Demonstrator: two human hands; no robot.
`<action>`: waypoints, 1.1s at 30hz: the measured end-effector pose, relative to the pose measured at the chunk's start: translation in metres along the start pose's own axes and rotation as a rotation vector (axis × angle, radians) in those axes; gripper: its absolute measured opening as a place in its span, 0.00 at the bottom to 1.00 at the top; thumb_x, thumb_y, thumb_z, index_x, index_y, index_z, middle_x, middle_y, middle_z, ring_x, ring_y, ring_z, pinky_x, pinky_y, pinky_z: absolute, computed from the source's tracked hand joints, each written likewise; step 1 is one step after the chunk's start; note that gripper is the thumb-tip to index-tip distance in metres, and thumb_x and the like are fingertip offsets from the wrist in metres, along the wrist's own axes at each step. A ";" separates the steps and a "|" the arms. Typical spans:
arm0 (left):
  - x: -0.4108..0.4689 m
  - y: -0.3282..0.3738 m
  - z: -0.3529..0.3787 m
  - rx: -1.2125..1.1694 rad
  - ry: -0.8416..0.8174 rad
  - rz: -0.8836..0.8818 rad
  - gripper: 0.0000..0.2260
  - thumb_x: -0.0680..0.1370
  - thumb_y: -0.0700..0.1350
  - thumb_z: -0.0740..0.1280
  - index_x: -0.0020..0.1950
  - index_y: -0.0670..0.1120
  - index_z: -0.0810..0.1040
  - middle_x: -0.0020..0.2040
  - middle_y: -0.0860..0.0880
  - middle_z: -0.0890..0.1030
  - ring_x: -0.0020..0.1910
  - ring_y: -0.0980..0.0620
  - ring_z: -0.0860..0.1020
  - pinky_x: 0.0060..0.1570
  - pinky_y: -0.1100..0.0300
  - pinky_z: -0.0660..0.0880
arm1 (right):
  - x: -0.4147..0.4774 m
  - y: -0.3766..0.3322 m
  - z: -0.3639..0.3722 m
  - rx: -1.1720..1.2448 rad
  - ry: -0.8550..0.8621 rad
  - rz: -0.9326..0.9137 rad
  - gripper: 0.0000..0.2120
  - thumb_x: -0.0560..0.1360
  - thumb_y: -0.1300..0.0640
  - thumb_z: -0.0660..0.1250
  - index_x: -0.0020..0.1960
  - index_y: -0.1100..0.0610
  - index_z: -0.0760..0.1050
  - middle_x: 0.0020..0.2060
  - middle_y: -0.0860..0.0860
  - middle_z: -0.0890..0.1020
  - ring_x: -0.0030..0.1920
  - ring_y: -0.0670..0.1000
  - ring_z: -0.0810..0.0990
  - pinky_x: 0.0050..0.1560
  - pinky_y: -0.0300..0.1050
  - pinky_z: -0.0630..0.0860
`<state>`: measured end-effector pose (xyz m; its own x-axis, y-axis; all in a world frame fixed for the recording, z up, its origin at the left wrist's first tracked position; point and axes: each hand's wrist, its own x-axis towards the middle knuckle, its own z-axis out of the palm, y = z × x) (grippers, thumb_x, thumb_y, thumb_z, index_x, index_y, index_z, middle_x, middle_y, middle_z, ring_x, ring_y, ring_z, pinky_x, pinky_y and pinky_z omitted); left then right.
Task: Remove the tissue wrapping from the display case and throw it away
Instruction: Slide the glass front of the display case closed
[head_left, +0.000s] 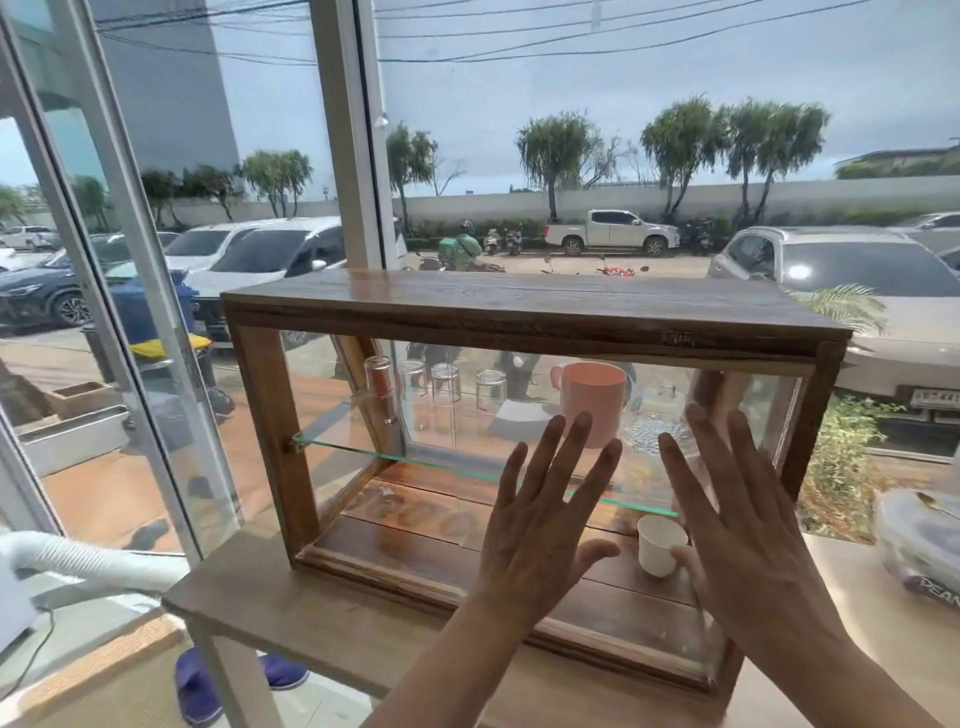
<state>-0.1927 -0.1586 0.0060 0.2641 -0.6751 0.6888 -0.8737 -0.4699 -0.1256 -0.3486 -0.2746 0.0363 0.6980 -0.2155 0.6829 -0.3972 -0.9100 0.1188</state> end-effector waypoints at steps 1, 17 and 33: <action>0.000 -0.002 0.000 -0.001 0.005 -0.002 0.48 0.67 0.68 0.69 0.80 0.54 0.49 0.81 0.48 0.42 0.80 0.47 0.44 0.76 0.47 0.49 | 0.001 -0.002 0.000 0.000 0.002 -0.002 0.56 0.55 0.69 0.81 0.77 0.59 0.56 0.79 0.58 0.51 0.79 0.63 0.48 0.77 0.58 0.49; -0.010 -0.067 -0.006 0.069 -0.014 -0.051 0.48 0.68 0.70 0.67 0.80 0.54 0.50 0.81 0.49 0.41 0.80 0.48 0.43 0.77 0.50 0.38 | 0.031 -0.057 0.019 0.001 -0.024 -0.004 0.55 0.59 0.61 0.82 0.78 0.58 0.55 0.79 0.59 0.52 0.79 0.63 0.47 0.77 0.58 0.47; -0.028 -0.143 -0.006 0.093 0.010 -0.102 0.50 0.67 0.70 0.68 0.79 0.56 0.45 0.81 0.50 0.41 0.80 0.48 0.44 0.77 0.47 0.45 | 0.064 -0.128 0.041 -0.075 -0.032 -0.037 0.52 0.61 0.66 0.79 0.78 0.58 0.54 0.80 0.57 0.50 0.79 0.62 0.46 0.74 0.64 0.58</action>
<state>-0.0776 -0.0685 0.0091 0.3452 -0.6157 0.7083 -0.8008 -0.5868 -0.1198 -0.2287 -0.1866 0.0349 0.7312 -0.1951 0.6536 -0.4140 -0.8885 0.1980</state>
